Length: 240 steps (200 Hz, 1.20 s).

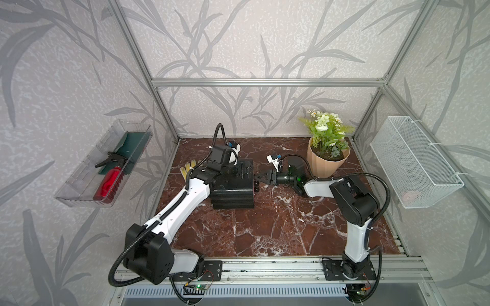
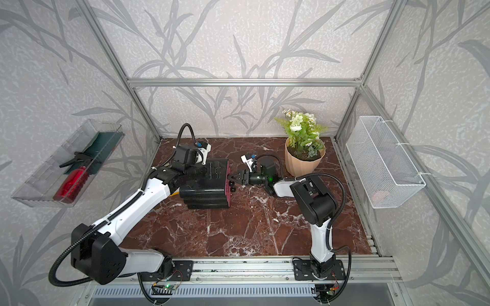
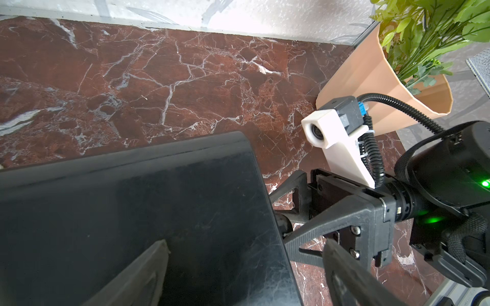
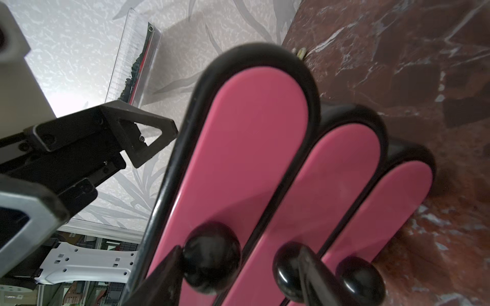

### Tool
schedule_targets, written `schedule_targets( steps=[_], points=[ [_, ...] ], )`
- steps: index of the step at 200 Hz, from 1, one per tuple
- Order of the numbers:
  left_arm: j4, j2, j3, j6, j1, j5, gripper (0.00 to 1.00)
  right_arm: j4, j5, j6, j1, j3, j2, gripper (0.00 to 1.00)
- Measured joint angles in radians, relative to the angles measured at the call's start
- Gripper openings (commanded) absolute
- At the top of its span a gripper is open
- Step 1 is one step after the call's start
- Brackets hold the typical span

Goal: Take the sponge out of the drawer
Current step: Open the drawer in the storage box.

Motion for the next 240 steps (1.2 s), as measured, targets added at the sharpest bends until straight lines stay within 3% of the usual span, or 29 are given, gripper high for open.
schedule_targets(
  steps=[64, 134, 192, 240],
  points=[
    [0.0, 0.0, 0.0, 0.0, 0.0, 0.0, 0.91, 0.01, -0.008, 0.025, 0.013, 0.02, 0.011, 0.55],
    [0.016, 0.0, -0.008, 0.0, 0.0, -0.002, 0.91, 0.034, -0.024, 0.024, 0.021, 0.034, 0.014, 0.19],
    [0.031, 0.0, -0.015, 0.0, -0.001, -0.005, 0.92, -0.028, 0.008, -0.03, 0.012, 0.01, -0.032, 0.13],
    [0.032, 0.0, -0.016, 0.0, -0.002, -0.007, 0.91, -0.143, 0.023, -0.105, -0.105, -0.121, -0.186, 0.12]
  ],
)
